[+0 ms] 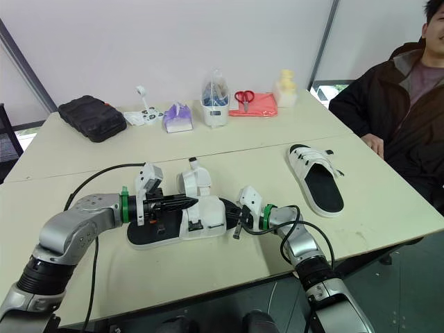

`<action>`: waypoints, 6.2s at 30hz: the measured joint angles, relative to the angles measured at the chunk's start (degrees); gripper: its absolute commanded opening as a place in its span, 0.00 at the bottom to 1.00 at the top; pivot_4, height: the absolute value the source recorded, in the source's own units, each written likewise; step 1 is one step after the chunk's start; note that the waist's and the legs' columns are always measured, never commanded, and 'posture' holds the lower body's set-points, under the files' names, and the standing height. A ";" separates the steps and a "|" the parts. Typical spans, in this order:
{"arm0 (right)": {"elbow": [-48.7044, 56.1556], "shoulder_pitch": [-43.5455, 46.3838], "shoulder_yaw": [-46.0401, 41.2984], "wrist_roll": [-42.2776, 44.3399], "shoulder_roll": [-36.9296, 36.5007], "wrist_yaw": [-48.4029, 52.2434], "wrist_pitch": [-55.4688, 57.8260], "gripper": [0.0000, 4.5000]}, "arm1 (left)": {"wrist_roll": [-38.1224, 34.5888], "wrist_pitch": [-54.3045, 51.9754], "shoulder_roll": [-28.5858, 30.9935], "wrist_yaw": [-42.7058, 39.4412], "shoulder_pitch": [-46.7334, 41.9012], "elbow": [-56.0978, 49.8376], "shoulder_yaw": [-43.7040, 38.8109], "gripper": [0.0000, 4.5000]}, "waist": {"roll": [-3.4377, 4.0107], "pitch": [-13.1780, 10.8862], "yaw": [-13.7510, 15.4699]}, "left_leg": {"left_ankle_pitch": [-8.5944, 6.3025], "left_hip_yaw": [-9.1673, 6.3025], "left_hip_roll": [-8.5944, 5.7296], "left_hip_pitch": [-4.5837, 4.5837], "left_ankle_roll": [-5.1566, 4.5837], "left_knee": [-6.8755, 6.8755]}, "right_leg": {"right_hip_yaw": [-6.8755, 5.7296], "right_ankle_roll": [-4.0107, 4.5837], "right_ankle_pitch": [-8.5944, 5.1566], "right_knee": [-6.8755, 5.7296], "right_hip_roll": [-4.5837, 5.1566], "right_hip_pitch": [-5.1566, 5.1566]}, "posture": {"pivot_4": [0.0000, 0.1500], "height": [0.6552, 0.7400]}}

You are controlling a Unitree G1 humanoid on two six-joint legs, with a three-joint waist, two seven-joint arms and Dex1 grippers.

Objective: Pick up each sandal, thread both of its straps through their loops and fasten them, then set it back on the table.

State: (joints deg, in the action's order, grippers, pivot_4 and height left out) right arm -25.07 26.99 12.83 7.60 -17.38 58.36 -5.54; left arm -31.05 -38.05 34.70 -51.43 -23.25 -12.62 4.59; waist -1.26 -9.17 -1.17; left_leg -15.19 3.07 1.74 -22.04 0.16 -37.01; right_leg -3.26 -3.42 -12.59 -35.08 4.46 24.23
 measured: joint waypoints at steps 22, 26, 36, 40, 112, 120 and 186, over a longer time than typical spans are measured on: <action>-0.44 0.44 0.05 -0.05 0.06 0.62 0.07 0.00 | 3.58 8.68 2.91 -5.91 4.09 -4.26 1.40 0.01 | 0.00 0.01 -0.02 | -0.01 0.02 0.04 0.03 -0.02 0.01 | 0.00 0.02 -0.02 -0.02 -0.04 0.00 | 1.00 1.00; -0.50 0.49 0.05 -0.05 0.01 0.67 0.10 0.00 | 5.83 12.58 2.01 -5.77 4.47 -2.78 1.47 0.01 | 0.00 0.01 0.01 | -0.01 0.02 0.04 0.02 -0.02 0.00 | 0.00 0.03 -0.02 -0.02 -0.04 0.00 | 1.00 1.00; -0.50 0.54 0.07 -0.05 -0.04 0.90 0.18 0.00 | 5.04 9.57 3.29 -7.62 7.11 -4.64 2.45 0.01 | 0.01 0.01 0.01 | -0.02 0.03 0.05 0.03 -0.03 0.01 | 0.00 0.04 -0.03 -0.03 -0.05 0.00 | 1.00 1.00; -0.50 0.53 0.06 -0.05 -0.04 0.90 0.18 0.00 | 4.64 8.56 3.28 -6.91 7.22 -4.67 2.34 0.30 | 0.01 0.01 0.01 | -0.02 0.03 0.05 0.03 -0.03 0.01 | 0.00 0.04 -0.03 -0.03 -0.05 0.00 | 1.00 1.00; 0.67 0.42 1.09 -0.02 -0.73 2.76 3.81 0.00 | -38.23 -20.60 4.31 5.84 13.20 -16.00 -10.07 0.01 | -0.06 0.71 -0.07 | -0.37 -0.10 0.09 0.67 0.05 0.04 | 0.00 0.22 -0.59 -0.08 -0.04 -0.59 | 1.00 1.00; -0.49 0.39 0.27 0.00 0.54 2.69 3.87 0.00 | -41.92 -22.95 -6.89 22.02 7.56 -0.81 -10.04 0.01 | -0.17 0.75 -0.20 | -0.38 -0.17 0.11 0.86 0.05 0.02 | 0.00 0.22 -0.59 -0.11 -0.08 -0.81 | 1.00 1.00; 0.22 -0.50 0.25 0.00 1.75 1.54 3.48 0.00 | -4.19 -2.49 -11.18 7.13 -10.74 32.65 -8.14 0.24 | -0.16 0.83 -1.23 | -0.57 -0.19 0.17 0.67 0.37 0.16 | -0.10 0.40 -0.65 -0.06 0.16 -0.52 | 1.00 1.00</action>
State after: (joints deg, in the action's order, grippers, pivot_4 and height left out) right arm -24.86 26.49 13.07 7.60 -15.63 59.90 -2.06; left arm -35.24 -40.54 23.52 -44.30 -33.98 20.03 -3.54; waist -1.42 -8.34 -2.39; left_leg -15.76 2.89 1.91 -21.37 0.53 -36.85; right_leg -3.36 -3.01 -13.25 -35.14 4.61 23.72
